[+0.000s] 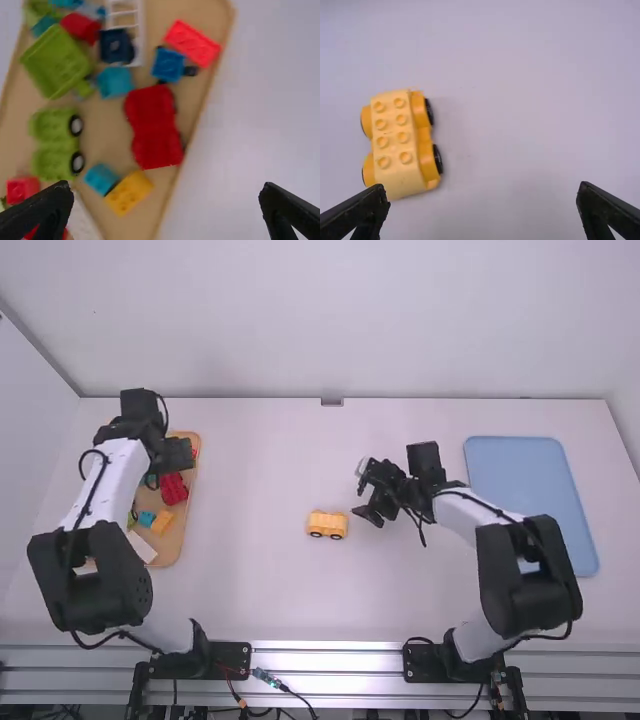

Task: Assemble lego blocks to make yellow taxi

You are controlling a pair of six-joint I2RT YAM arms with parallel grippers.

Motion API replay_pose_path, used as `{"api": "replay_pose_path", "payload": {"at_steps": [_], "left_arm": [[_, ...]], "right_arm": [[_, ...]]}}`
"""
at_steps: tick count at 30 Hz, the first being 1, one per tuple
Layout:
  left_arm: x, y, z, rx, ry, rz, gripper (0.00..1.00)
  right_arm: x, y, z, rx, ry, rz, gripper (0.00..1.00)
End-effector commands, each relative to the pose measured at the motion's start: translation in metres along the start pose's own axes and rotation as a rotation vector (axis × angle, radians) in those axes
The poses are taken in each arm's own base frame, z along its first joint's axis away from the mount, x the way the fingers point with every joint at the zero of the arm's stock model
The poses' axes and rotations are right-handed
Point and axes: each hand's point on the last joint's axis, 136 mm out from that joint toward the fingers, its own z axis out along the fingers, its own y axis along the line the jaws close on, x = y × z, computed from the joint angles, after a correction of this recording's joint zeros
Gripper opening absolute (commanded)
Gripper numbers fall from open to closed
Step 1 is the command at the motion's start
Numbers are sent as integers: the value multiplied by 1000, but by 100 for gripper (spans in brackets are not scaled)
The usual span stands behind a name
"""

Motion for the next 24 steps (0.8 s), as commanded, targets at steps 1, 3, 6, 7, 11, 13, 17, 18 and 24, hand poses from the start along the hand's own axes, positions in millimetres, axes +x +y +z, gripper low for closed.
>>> {"api": "replay_pose_path", "payload": {"at_steps": [1,3,6,7,11,13,17,18,24], "left_arm": [[9,22,2,-29,16,-41,99],[15,29,9,-39,27,-63,99],[26,36,25,-54,25,-89,99],[37,35,33,-53,42,-71,99],[64,25,60,-29,46,150,99],[70,14,69,29,26,210,99],[80,-12,78,204,-19,270,99],[81,-13,78,236,-28,254,100],[74,-13,70,299,-34,275,97]], "right_arm": [[-9,-13,-13,82,24,38,99],[-19,-14,-17,91,7,38,99],[-31,-23,-26,144,-4,86,99],[-33,-33,-31,196,9,124,99],[-38,-55,-44,312,47,202,99],[-40,-59,-46,336,57,214,99],[-45,-66,-52,361,71,210,99],[-48,-66,-53,359,69,208,99],[-52,-64,-51,354,64,198,99]]}}
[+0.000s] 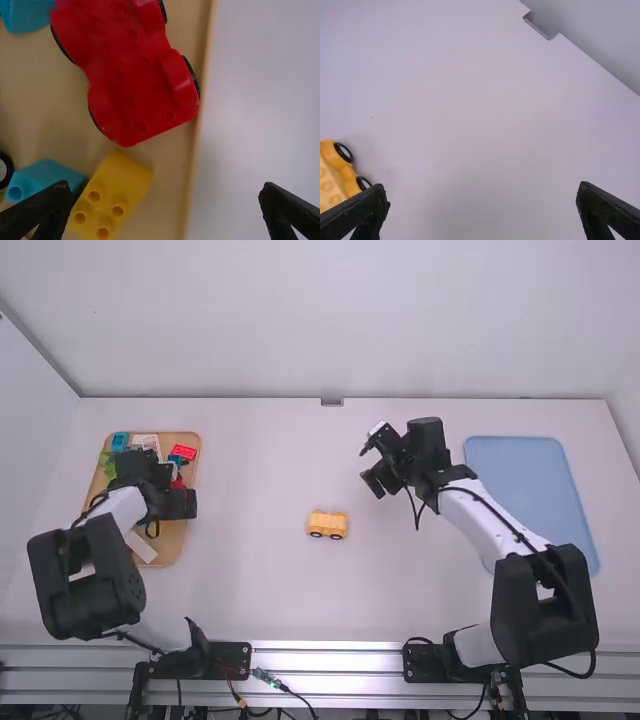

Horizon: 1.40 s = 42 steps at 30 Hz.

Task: Assemble lego blocks to make yellow taxi

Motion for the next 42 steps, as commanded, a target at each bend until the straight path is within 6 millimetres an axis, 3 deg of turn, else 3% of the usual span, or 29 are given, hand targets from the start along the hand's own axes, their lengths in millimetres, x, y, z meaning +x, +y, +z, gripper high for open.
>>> {"api": "replay_pose_path", "payload": {"at_steps": [1,8,18,25,27,33,37,42], "left_arm": [[-15,-10,-12,72,-49,74,97],[0,7,-9,-6,5,23,91],[16,26,-5,128,-30,-84,86],[10,5,-10,263,-88,-7,87],[7,1,-12,287,-104,-7,75],[10,6,-9,256,-100,30,81],[15,15,-3,199,-91,8,80],[21,11,2,207,-92,11,75]], "right_arm": [[-18,-7,-10,29,-40,-6,99],[-19,-7,-10,31,-44,-8,99],[-20,-8,-10,31,-45,-7,99],[-21,-7,-10,26,-51,-9,99],[-21,-7,-10,28,-50,-10,99],[-21,-6,-10,26,-49,-9,99],[-21,-6,-10,25,-51,-10,99],[-21,-7,-10,26,-51,-9,99]]}}
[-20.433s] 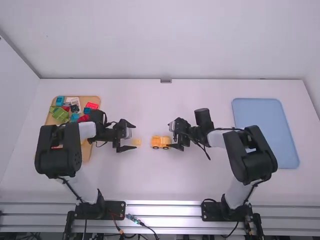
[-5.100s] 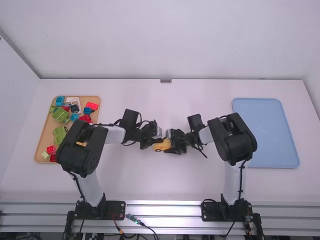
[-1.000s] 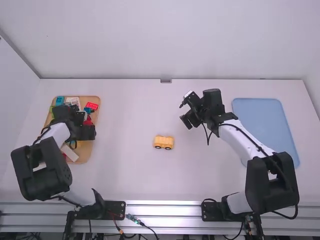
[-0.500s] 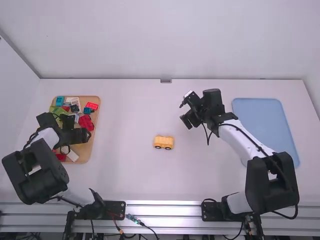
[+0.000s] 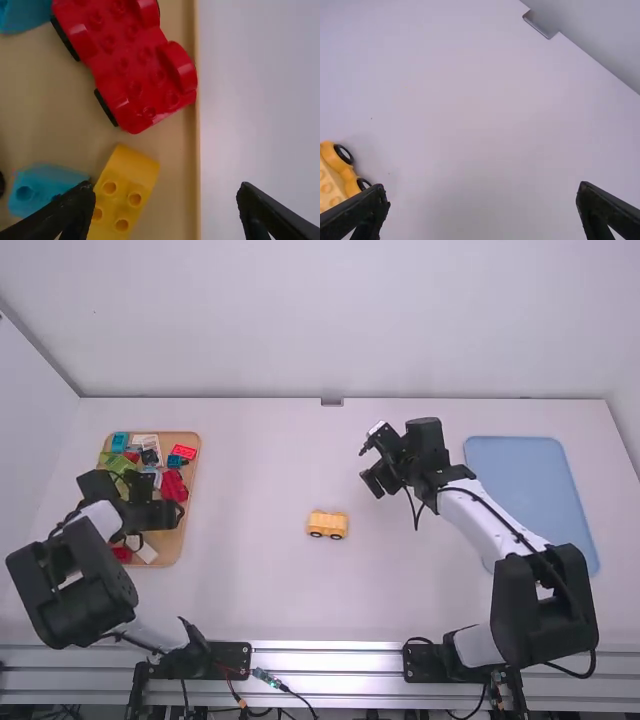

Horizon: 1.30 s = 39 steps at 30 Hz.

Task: Assemble lego blocks to make yellow taxi

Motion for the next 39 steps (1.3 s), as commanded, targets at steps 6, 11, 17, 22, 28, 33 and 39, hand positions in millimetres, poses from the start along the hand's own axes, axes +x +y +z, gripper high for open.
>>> {"api": "replay_pose_path", "payload": {"at_steps": [6,11,17,22,28,33,39], "left_arm": [[13,7,8,-51,30,-46,71],[12,9,8,-56,23,-42,72],[7,11,8,-61,2,-32,74],[8,14,14,-66,3,-33,73],[19,23,18,-71,26,-66,71],[22,29,14,-66,19,-99,71],[17,22,14,-28,-4,-73,79]], "right_arm": [[-25,0,-9,11,-59,-30,99],[-26,9,-7,-6,-56,-89,99],[-28,15,-5,5,-45,-113,99],[-27,14,-5,20,-36,-117,99],[-29,13,-6,22,-40,-113,99],[-31,13,-6,24,-52,-116,99],[-34,12,-6,29,-61,-119,99]]}}
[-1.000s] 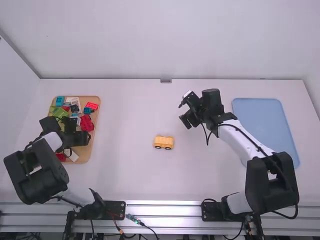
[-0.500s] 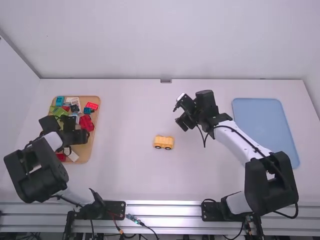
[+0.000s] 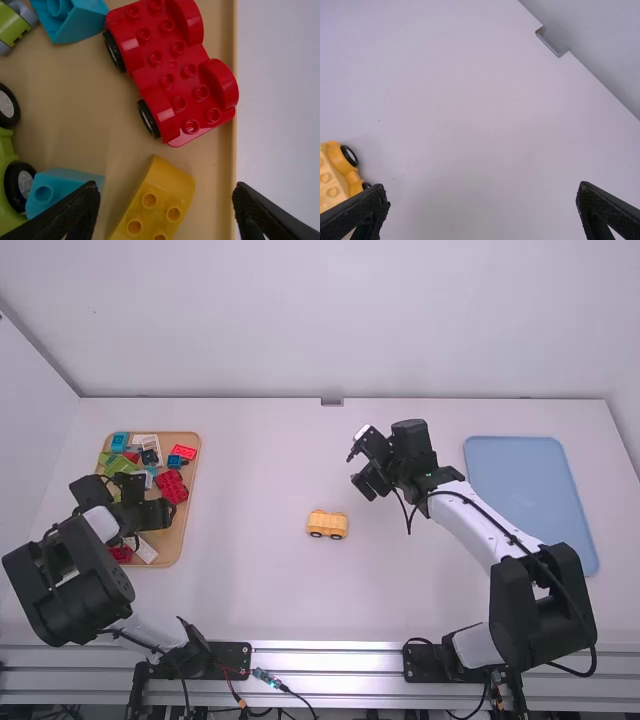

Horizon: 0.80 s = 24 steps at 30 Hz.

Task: Assemble lego blocks to make yellow taxi

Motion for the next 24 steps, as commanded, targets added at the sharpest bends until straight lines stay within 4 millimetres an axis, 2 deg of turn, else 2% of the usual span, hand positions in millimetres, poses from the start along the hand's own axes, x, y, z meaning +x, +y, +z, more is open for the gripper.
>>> {"api": "replay_pose_path", "payload": {"at_steps": [1,6,10,12,14,17,24], "left_arm": [[21,-2,10,10,65,-23,83],[1,-16,1,70,-13,5,88],[-5,-19,-13,55,-25,0,89],[-7,-21,-20,52,-31,2,87],[-8,-23,-24,52,-36,11,81],[-6,-24,-23,54,-43,23,76],[13,-21,-4,41,-29,59,73]], "right_arm": [[-21,-8,-12,28,-53,-12,99],[-21,-9,-12,28,-54,-12,99],[-21,-8,-11,27,-51,-11,99],[-21,-8,-11,27,-51,-11,99],[-21,-8,-11,27,-52,-11,99],[-20,-8,-11,25,-49,-10,99],[-20,-8,-11,25,-49,-10,99]]}}
